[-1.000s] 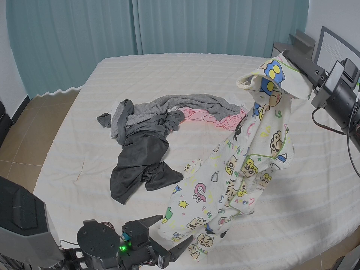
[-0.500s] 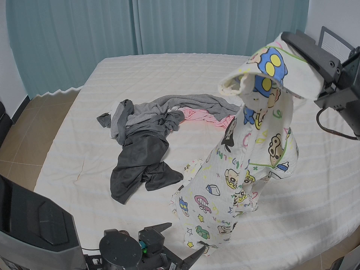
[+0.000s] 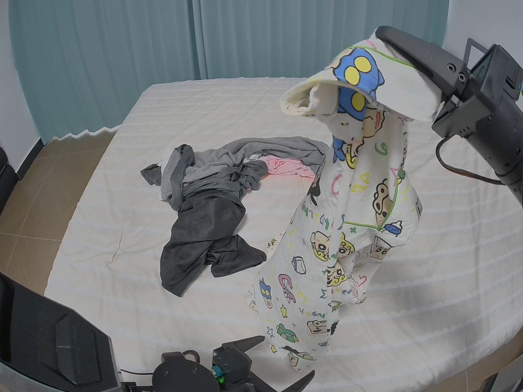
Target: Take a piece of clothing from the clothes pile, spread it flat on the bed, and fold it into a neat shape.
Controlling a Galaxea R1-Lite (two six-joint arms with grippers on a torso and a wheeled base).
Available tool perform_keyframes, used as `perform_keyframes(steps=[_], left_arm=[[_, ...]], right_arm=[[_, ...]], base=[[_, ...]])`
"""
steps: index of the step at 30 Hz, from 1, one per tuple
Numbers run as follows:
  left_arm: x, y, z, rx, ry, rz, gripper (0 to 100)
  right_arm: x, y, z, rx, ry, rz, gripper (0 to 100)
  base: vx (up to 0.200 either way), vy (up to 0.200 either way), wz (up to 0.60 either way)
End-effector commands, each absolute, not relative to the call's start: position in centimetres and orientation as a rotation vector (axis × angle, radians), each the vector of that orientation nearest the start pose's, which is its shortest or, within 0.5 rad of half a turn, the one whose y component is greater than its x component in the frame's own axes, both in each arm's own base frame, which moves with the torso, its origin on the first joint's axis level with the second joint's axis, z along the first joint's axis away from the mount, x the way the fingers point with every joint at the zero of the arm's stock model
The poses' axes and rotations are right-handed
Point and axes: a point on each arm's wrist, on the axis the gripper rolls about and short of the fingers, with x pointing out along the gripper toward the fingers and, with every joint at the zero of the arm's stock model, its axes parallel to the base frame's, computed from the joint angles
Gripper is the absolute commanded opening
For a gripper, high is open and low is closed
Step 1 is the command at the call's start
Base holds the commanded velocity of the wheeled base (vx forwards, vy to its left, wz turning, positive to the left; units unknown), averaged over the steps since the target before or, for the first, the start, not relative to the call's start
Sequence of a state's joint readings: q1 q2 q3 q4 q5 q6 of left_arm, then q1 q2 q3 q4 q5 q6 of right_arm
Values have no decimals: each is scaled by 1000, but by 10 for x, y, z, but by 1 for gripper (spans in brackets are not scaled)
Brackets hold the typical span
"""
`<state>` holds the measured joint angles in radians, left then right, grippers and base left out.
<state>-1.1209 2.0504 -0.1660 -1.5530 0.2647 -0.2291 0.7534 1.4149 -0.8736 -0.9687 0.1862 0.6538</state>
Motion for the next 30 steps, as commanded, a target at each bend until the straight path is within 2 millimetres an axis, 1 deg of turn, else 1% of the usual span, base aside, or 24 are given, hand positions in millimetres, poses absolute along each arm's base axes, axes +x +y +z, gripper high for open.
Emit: perform_keyframes(steps=[1,2,3,5,9,15,17,21,25,30], left_arm=[[115,-243,49,-35,299,-818,100],[113,-247,47,-33,296,-821,100],[113,-247,47,-33,296,-821,100],[110,-254,43,-23,296,-813,100],[115,-263,40,-31,272,-753,100],[119,-266,41,-50,257,-712,100],[123,-265,38,-38,250,-647,100],[128,-263,32,-22,254,-608,100],[143,-269,27,-20,225,-507,100],[154,-275,27,-37,198,-450,100]], right_arm=[[171,175,311,724,-90,1044,0],[171,179,313,732,-94,1039,0],[171,179,313,732,-94,1039,0],[172,189,315,746,-97,1038,0],[168,195,316,751,-90,1062,0],[160,201,317,762,-80,1085,0],[155,204,319,770,-81,1099,0],[152,207,326,785,-98,1112,0],[146,210,330,798,-106,1130,0],[142,212,331,808,-103,1130,0]], base=[[0,0,0],[0,0,0],[0,0,0],[0,0,0],[0,0,0],[0,0,0],[0,0,0],[0,0,0],[0,0,0],[0,0,0]])
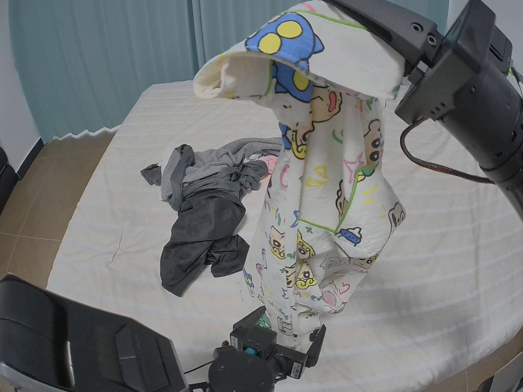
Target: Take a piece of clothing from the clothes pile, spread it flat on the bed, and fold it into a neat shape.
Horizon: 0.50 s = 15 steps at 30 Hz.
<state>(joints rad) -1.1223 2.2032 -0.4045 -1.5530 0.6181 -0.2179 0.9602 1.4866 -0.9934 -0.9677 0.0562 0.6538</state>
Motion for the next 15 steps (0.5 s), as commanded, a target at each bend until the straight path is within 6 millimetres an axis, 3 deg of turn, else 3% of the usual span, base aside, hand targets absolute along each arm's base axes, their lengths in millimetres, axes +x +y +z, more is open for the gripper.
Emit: perform_keyframes(steps=[1,15], left_arm=[[155,-275,26,-36,198,-442,100],[169,-257,23,-12,211,-343,100]], right_arm=[[141,212,331,809,-104,1130,0],[145,201,332,808,-127,1094,0]], base=[[0,0,0],[0,0,0]])
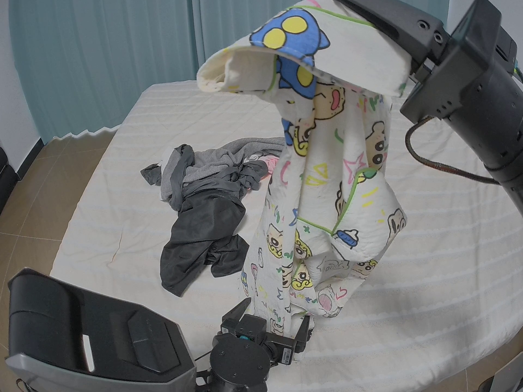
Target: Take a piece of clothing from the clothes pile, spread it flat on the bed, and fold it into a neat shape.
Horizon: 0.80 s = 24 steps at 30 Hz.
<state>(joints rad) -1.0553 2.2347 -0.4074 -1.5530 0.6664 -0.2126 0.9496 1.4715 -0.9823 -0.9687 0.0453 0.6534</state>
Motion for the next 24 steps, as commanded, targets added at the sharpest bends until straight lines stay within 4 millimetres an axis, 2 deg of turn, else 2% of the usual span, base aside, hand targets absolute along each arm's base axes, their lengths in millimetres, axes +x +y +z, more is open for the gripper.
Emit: perform_keyframes(steps=[1,2,7,17,20,24], left_arm=[[170,-256,23,-12,211,-339,100],[171,-255,23,-12,210,-330,0],[170,-255,22,-9,210,-324,0],[163,-250,21,12,230,-336,0],[161,-248,25,6,223,-340,0],[159,-243,52,-62,171,-353,0]], right_arm=[[144,200,332,808,-127,1094,0],[145,200,332,807,-126,1092,0],[150,197,330,802,-130,1071,0],[172,184,330,783,-163,981,0],[179,180,328,776,-170,952,0],[187,167,322,764,-171,890,0]], base=[[0,0,0],[0,0,0],[0,0,0],[0,0,0],[0,0,0],[0,0,0]])
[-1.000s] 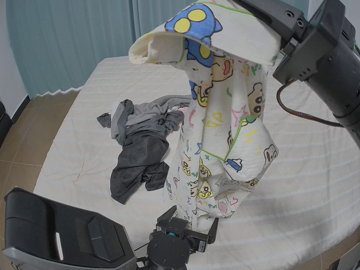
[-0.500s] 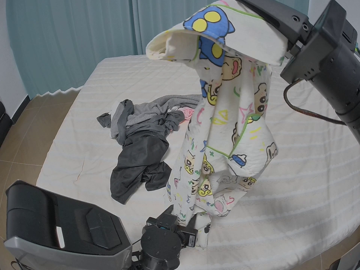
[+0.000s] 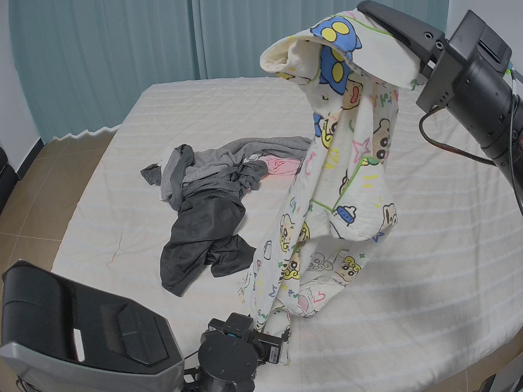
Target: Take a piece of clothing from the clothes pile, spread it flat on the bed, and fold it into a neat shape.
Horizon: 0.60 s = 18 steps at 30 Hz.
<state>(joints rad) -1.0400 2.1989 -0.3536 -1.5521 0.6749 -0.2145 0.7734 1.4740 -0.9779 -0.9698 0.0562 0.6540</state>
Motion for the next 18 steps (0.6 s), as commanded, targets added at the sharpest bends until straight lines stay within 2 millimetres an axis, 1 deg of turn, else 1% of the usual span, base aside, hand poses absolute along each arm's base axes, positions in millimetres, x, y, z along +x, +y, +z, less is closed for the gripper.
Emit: perform_keyframes(steps=[1,3,7,8,9,10,11,12,13,14,16,18], left_arm=[[159,-241,56,-72,164,-357,0],[157,-235,69,-101,142,-376,0],[155,-221,96,-166,85,-394,0],[154,-220,97,-168,83,-393,0],[153,-214,111,-206,48,-404,0],[152,-209,121,-232,20,-406,0],[152,-209,121,-232,20,-406,0],[152,-199,136,-245,-30,-390,0],[153,-195,140,-244,-47,-382,0],[155,-186,150,-240,-85,-355,0],[154,-176,161,-242,-127,-337,0],[150,-170,167,-247,-145,-334,0]], right_arm=[[187,165,320,763,-169,883,0],[182,157,316,759,-166,871,0],[163,141,316,760,-173,879,0],[162,140,316,761,-175,880,0],[151,131,316,762,-185,891,0],[144,125,316,763,-192,899,0],[144,125,316,763,-192,899,0],[134,117,316,762,-204,918,0],[131,115,315,760,-204,925,0],[126,111,312,754,-202,938,0],[120,106,312,751,-209,956,0],[117,104,313,750,-216,967,0]], base=[[0,0,0],[0,0,0],[0,0,0],[0,0,0],[0,0,0],[0,0,0],[0,0,0],[0,0,0],[0,0,0],[0,0,0],[0,0,0],[0,0,0]])
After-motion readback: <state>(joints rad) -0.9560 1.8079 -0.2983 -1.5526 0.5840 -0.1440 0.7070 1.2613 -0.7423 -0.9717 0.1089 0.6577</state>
